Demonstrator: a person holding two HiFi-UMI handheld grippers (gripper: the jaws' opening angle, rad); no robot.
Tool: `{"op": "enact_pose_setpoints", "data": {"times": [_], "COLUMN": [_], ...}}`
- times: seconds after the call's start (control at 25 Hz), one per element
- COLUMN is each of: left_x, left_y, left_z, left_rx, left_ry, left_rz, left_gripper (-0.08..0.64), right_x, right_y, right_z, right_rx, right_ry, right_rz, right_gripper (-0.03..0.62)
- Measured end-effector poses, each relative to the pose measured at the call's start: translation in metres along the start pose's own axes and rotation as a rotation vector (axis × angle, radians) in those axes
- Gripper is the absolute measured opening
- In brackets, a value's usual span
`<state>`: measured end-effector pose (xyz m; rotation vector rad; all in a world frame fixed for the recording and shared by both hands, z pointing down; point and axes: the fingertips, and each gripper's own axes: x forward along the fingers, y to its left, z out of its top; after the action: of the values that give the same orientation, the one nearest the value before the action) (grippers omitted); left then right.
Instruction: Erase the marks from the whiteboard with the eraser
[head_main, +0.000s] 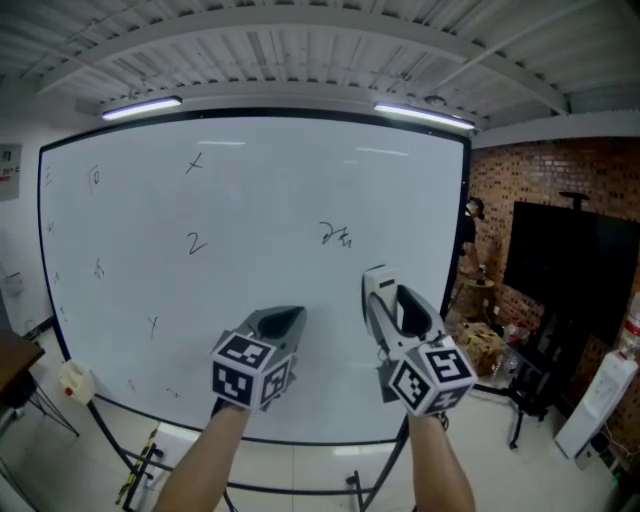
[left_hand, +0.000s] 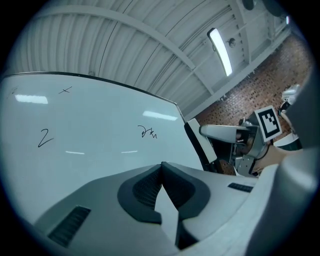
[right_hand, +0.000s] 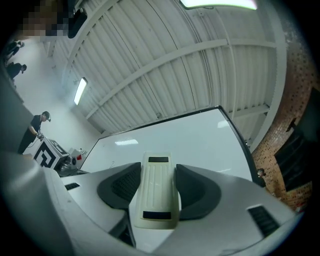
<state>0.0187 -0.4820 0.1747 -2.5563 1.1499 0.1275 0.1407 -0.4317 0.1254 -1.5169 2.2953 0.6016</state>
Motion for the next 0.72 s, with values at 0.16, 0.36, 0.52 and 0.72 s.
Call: {"op": "enact_pose_setpoints", "data": {"times": [0.16,0.36,0.52,0.72], "left_x": [-0.004,-0.01,-0.016,-0.017], "left_y": [-0.006,-0.012,-0.017,-0.023], "left_z": [-0.025,-0.059,-0.085,-0.114], "left_rx": [-0.034,-0.088,-0.124,-0.155], "left_ry": [0.017,0.054,0.089,0.135], "left_rz": [-0.004,-0.016,-0.021,-0.031], "left_gripper": [0.0,0.0,0.0,0.0], "right_x": [-0.012,-0.029,-0.04,-0.049], "right_y": [0.012,0.025,0.032,0.036], "right_z": [-0.037,-0.08,-0.114,-0.142], "right_rx": [0.05,0.119,0.163,0.191], "right_ry": [0.044,0.116,0.166,0.226], "right_rz": [0.044,0.054,0.071,0.066], "right_gripper": [0.218,0.218,0.217,0.218]}}
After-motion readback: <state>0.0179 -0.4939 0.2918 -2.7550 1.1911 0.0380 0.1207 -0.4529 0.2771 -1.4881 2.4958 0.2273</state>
